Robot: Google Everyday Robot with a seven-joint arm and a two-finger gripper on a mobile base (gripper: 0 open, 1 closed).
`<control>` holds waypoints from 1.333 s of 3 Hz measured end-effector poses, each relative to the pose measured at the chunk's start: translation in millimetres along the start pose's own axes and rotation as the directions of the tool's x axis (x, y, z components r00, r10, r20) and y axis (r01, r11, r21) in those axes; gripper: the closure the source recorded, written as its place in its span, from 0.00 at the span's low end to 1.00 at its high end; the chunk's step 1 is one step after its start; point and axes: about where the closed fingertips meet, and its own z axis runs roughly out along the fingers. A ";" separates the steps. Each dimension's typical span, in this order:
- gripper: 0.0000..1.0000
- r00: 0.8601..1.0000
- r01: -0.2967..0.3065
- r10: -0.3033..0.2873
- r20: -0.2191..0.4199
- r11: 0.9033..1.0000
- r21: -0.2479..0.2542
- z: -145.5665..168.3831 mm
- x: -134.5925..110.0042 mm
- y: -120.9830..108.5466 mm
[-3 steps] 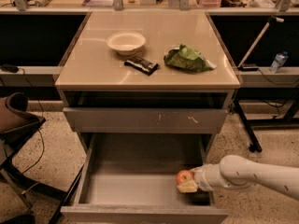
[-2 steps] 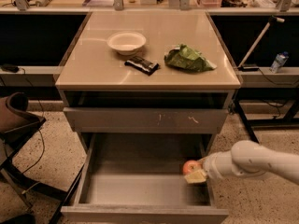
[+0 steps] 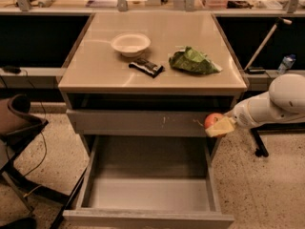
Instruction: Pick apple from middle drawer and place on counter
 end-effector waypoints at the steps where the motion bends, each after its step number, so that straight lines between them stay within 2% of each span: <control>1: 1.00 1.000 -0.004 0.004 -0.007 1.000 0.012 -41.7 -21.0 0.2; 2: 1.00 0.999 -0.007 0.006 -0.034 1.000 -0.026 -51.5 -17.4 12.1; 3: 1.00 0.999 -0.007 0.006 -0.034 1.000 -0.026 -51.2 -17.4 12.1; 4: 1.00 1.000 -0.009 0.009 -0.020 1.000 0.004 -88.6 -46.5 -4.5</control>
Offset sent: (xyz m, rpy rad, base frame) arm -0.0222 -0.0394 0.3150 -0.0743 -0.0014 -0.0689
